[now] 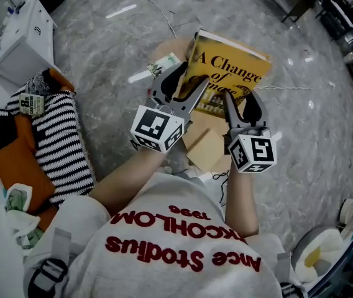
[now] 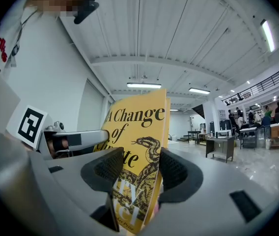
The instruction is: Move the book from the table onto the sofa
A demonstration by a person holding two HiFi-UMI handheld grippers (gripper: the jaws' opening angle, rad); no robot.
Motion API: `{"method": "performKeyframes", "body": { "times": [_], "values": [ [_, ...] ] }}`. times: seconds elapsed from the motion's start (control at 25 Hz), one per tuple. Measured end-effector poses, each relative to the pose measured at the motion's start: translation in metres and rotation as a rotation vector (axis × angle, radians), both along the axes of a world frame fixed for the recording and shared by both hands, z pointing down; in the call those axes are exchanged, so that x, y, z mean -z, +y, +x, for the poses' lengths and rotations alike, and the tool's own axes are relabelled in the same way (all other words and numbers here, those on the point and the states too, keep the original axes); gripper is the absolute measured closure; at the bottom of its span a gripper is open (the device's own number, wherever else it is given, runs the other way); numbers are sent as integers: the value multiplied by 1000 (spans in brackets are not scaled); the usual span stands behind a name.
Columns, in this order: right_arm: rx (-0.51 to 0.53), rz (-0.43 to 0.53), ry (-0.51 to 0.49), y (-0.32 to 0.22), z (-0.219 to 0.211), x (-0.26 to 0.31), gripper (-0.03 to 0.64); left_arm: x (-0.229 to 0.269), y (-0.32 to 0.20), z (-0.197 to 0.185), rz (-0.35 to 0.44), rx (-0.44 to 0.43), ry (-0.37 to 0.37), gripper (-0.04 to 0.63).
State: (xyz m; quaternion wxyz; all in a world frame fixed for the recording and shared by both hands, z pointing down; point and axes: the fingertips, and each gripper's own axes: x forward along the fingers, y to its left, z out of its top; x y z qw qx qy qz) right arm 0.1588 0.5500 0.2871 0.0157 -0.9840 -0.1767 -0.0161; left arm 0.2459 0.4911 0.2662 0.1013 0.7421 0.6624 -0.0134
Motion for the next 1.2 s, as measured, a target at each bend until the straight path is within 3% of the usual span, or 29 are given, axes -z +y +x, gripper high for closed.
{"method": "performKeyframes", "body": {
  "times": [0.52, 1.04, 1.2],
  "values": [
    [230, 17, -2, -33, 44, -9, 370, -8, -52, 28, 9, 227, -9, 356],
    [493, 20, -3, -37, 53, 1, 371, 2, -71, 16, 16, 482, -3, 356],
    [617, 30, 1, -54, 61, 3, 373, 5, -93, 11, 21, 603, 1, 356]
  ]
}}
